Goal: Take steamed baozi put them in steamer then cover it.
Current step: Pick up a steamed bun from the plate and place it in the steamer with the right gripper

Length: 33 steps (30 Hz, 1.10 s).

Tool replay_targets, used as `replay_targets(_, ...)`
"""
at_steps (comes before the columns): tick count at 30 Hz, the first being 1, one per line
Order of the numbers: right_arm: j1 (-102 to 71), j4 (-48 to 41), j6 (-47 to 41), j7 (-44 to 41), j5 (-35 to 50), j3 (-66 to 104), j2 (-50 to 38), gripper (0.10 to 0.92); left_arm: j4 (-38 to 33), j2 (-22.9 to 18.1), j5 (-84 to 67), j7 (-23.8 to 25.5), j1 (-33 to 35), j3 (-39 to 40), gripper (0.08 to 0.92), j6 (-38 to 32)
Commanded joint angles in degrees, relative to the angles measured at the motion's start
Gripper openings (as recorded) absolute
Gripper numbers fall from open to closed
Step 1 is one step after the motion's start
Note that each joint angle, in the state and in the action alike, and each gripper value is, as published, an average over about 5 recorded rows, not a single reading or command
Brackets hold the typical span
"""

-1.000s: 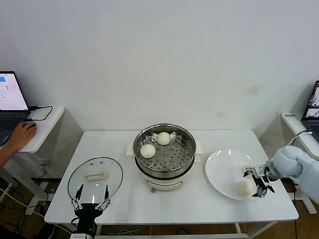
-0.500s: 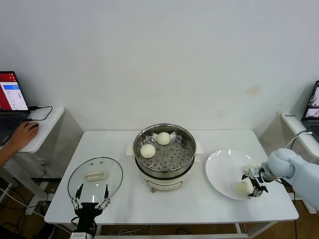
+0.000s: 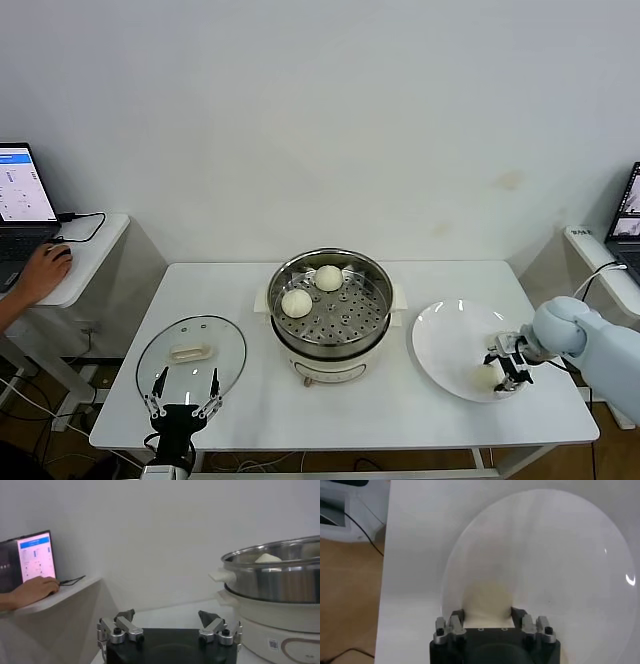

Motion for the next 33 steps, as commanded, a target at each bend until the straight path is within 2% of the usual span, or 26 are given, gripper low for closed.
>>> replay_targets(1,5.62,1.93,-0.62,-0.82,3.34,-0.96,-2.06,0.551,-0.13,0.05,0.00,0.01,-0.01,-0.01,0.823,0.01)
replay_targets(10,22.67,5.28,-1.72,-2.42,11.23,-6.84,-4.82,0.543,-0.74,0.24,-0.21,0.07,-0.31,0.17,0.823,-0.02)
replay_targets(16,37.25,5.66,-2.31,-2.00,16.24,-15.63,-2.26,0.550,-1.12,0.71,-0.51,0.13,-0.22,0.06,0.823,-0.09)
replay_targets(25,56.32,6.83,-3.69,1.31,23.30,-29.71,10.96,0.550,-1.76,0.76,-0.66,0.15,-0.25,0.01,0.823,-0.09)
replay_targets(33,57.29,6.35,0.52,5.54,27.56,-35.72,23.14,0.551,-1.85,0.56,-1.11,0.08,-0.27,-1.01,0.823,-0.26)
